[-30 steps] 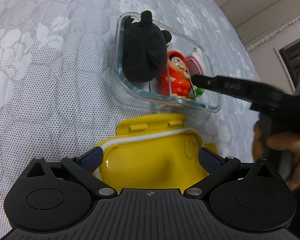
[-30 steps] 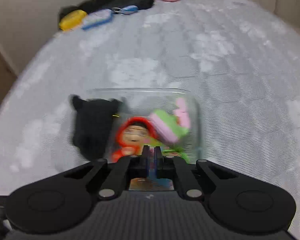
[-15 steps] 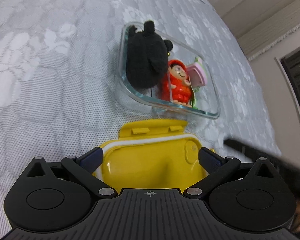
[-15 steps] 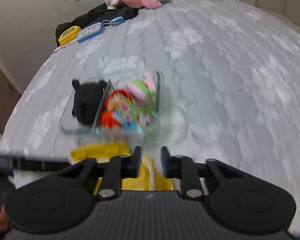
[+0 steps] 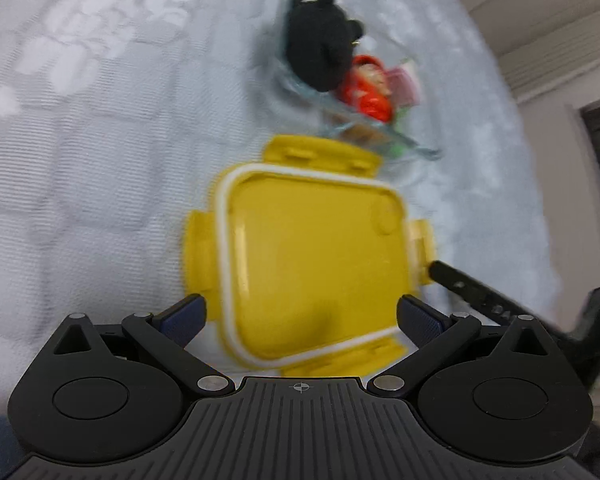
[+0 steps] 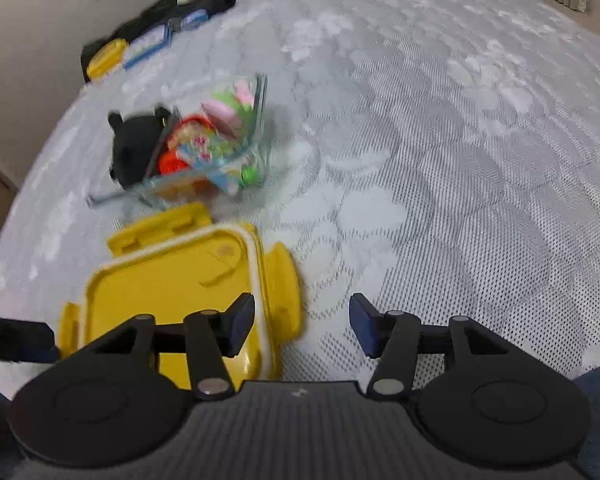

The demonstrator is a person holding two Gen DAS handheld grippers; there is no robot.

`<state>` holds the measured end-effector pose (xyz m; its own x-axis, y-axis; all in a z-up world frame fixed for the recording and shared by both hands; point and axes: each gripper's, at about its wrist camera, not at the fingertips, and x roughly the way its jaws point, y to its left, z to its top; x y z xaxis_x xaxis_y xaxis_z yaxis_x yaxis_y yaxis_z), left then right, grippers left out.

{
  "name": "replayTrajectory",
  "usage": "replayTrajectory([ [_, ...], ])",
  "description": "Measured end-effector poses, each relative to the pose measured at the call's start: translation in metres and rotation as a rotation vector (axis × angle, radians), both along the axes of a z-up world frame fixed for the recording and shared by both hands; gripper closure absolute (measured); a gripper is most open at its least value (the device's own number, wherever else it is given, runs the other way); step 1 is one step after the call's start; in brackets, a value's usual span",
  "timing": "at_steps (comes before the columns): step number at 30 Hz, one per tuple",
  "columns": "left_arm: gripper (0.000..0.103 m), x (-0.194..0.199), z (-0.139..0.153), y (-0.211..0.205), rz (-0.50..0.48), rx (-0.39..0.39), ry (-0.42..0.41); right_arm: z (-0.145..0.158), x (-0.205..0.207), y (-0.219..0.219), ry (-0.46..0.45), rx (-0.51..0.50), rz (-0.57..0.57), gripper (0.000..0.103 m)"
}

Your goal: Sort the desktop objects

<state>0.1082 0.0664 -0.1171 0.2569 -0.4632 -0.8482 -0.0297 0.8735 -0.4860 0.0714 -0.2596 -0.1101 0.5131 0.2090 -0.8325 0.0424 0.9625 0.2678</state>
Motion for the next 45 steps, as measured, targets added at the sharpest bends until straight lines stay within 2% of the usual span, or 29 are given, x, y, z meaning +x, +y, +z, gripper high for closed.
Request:
replayTrajectory([
  [4, 0.000, -0.003, 0.000, 0.007, 0.101, 0.030, -0.030, -0.006, 0.000, 0.011, 0.018, -0.017, 0.054, 0.043],
  [7, 0.000, -0.004, -0.001, 0.025, 0.242, 0.001, -0.053, 0.000, -0.004, 0.011, -0.039, -0.057, 0.035, 0.043],
  [8, 0.000, -0.004, -0.004, 0.032, 0.280, -0.035, -0.045, 0.003, -0.003, 0.009, -0.059, -0.062, 0.015, 0.043],
  [11, 0.000, 0.002, -0.013, 0.040, 0.296, -0.133, 0.005, 0.009, 0.008, -0.001, -0.092, -0.059, -0.004, 0.043],
  [13, 0.000, 0.005, -0.014, 0.038, 0.282, -0.139, 0.003, 0.012, 0.020, -0.008, -0.096, -0.058, 0.015, 0.043],
  [17, 0.000, 0.010, -0.014, 0.023, 0.217, -0.080, -0.020, 0.015, 0.037, -0.015, -0.122, -0.075, 0.115, 0.043],
  [20, 0.000, 0.014, -0.020, 0.013, 0.161, -0.074, 0.002, 0.010, 0.044, -0.023, -0.089, -0.022, 0.120, 0.043],
  [23, 0.000, 0.018, -0.024, 0.005, 0.129, -0.056, 0.016, -0.003, 0.049, -0.029, -0.003, 0.081, 0.088, 0.043],
  [26, 0.000, 0.020, -0.025, 0.003, 0.120, -0.069, 0.003, -0.009, 0.049, -0.023, 0.034, 0.132, 0.115, 0.039],
  [31, 0.000, 0.022, -0.025, -0.001, 0.091, -0.119, -0.035, -0.013, 0.042, -0.005, 0.050, 0.126, 0.159, 0.031],
  [38, 0.000, 0.031, -0.022, -0.030, -0.034, 0.013, -0.117, -0.010, 0.030, -0.008, 0.043, 0.130, 0.110, 0.030],
  [43, 0.000, 0.011, -0.009, -0.039, -0.081, 0.139, -0.163, -0.010, 0.027, -0.004, 0.061, 0.099, 0.109, 0.031],
  [45, 0.000, 0.000, -0.002, -0.040, -0.072, 0.154, -0.169, -0.010, 0.019, 0.001, 0.080, 0.078, 0.101, 0.029],
])
